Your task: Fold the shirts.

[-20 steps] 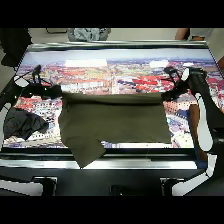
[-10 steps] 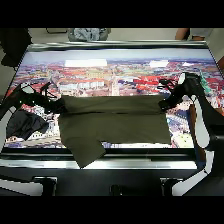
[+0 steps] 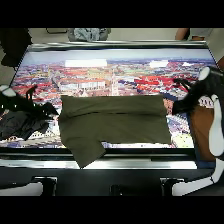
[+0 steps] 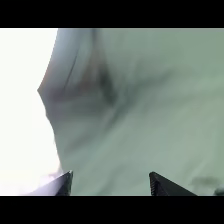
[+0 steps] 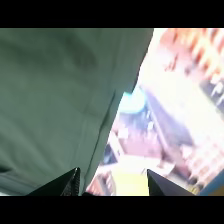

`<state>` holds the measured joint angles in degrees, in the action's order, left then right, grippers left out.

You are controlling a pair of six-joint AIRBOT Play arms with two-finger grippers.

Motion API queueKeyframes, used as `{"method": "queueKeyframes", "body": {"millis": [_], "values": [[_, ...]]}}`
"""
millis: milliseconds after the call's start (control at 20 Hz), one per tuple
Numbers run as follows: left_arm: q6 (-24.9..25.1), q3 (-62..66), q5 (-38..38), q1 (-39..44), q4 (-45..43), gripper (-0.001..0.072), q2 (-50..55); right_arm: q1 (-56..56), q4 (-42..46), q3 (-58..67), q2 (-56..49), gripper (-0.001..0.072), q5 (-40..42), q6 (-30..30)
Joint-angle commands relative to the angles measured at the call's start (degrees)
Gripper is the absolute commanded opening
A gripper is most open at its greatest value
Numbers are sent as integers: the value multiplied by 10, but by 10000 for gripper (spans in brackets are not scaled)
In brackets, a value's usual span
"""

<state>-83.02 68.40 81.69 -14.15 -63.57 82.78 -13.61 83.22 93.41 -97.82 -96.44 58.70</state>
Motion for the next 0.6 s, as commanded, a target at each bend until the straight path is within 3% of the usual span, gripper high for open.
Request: {"method": "queueKeyframes", "body": {"millis": [0, 100, 200, 550], "values": [[39, -198, -30, -14, 14, 541, -115, -26, 6, -131, 79, 502, 15, -5], [80, -319, -78, -10, 62, 539, -183, -26, 8, -203, 118, 503, 43, -5], [83, -391, -105, -5, 82, 539, -224, -26, 8, -225, 136, 503, 34, -11], [80, -461, -196, 83, 135, 538, -233, -26, 19, -230, 165, 504, 39, -13]]}}
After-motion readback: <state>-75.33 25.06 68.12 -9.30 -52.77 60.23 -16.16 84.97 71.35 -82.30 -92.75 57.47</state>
